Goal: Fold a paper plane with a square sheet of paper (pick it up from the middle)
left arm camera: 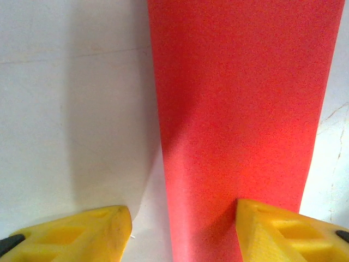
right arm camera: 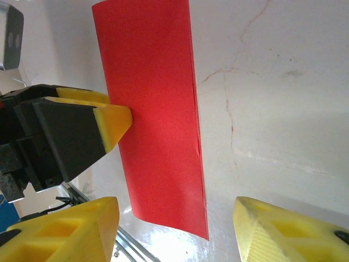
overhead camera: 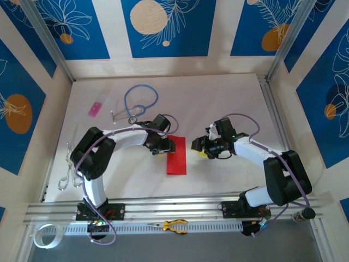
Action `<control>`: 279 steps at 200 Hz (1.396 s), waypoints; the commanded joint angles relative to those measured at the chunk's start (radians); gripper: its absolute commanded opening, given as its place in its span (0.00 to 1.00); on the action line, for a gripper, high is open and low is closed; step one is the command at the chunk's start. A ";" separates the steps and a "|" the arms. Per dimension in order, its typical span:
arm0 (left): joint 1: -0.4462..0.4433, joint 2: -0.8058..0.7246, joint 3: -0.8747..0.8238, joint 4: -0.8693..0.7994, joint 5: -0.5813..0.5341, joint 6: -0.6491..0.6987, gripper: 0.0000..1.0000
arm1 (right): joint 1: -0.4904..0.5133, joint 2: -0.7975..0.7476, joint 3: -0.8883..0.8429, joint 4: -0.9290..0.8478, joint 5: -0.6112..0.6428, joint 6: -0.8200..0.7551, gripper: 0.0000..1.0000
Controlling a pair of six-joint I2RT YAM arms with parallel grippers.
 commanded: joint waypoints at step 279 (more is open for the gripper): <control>-0.024 0.101 0.001 0.037 -0.051 0.027 0.58 | 0.223 0.206 0.096 0.149 0.200 0.070 0.00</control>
